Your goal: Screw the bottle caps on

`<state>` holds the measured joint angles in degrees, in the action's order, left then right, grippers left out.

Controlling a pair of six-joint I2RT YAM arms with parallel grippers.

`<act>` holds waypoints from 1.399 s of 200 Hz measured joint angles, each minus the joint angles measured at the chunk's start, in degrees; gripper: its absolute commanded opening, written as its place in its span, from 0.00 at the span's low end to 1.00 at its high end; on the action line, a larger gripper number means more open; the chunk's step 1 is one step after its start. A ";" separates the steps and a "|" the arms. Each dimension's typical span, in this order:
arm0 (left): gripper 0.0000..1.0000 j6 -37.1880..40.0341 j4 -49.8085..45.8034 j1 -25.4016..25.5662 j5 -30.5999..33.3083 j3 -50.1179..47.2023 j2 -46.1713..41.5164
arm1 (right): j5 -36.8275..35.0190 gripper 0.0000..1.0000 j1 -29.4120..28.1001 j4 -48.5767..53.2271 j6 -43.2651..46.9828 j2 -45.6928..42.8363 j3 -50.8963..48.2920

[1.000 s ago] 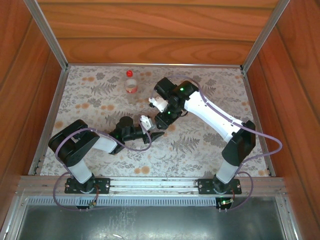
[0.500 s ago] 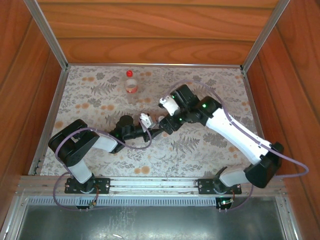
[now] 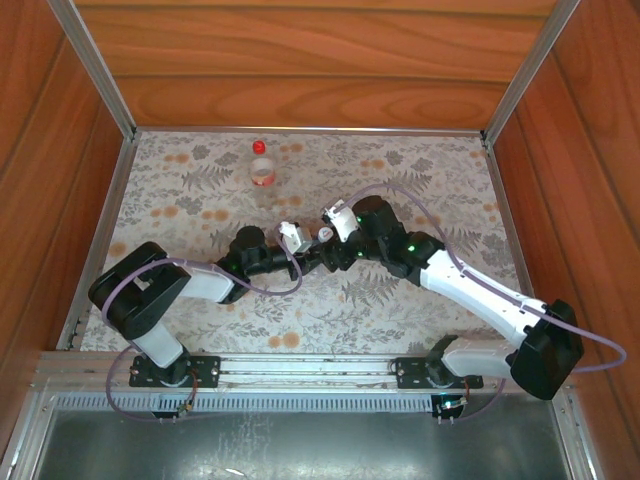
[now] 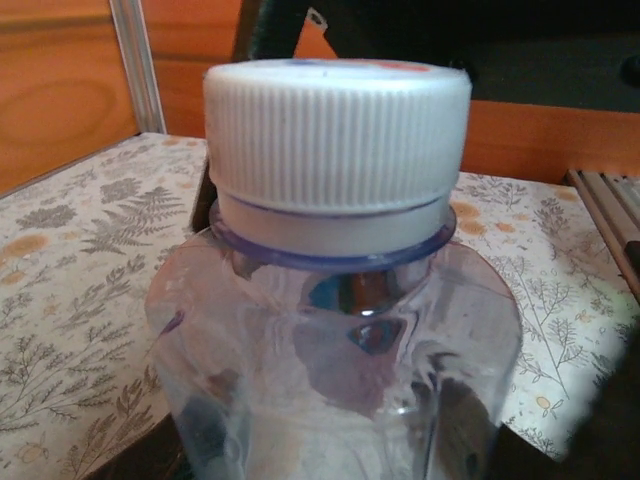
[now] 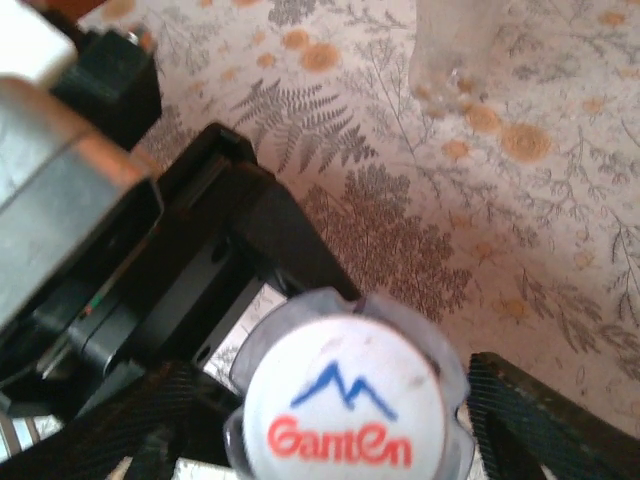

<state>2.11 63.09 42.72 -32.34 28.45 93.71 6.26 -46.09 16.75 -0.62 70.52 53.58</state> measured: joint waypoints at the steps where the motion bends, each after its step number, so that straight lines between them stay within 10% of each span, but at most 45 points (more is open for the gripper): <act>1: 0.43 -0.02 0.00 0.00 -0.02 0.00 -0.02 | 0.00 0.69 0.00 -0.11 -0.11 0.04 0.00; 76: 0.47 -0.46 -1.92 -0.04 0.44 -0.39 -0.46 | 1.29 0.48 0.44 -2.14 -1.46 2.56 0.07; 143: 0.96 -0.17 -1.16 -0.02 2.73 -1.16 -1.60 | 0.98 0.44 0.37 -0.63 -1.33 3.69 1.77; 280: 1.00 1.14 -0.76 -0.02 17.86 -14.32 -10.19 | -2.58 0.45 14.53 0.48 5.14 22.14 24.50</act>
<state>3.25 62.33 42.70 -14.48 14.13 83.53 3.68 -31.55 17.23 4.51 92.66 78.08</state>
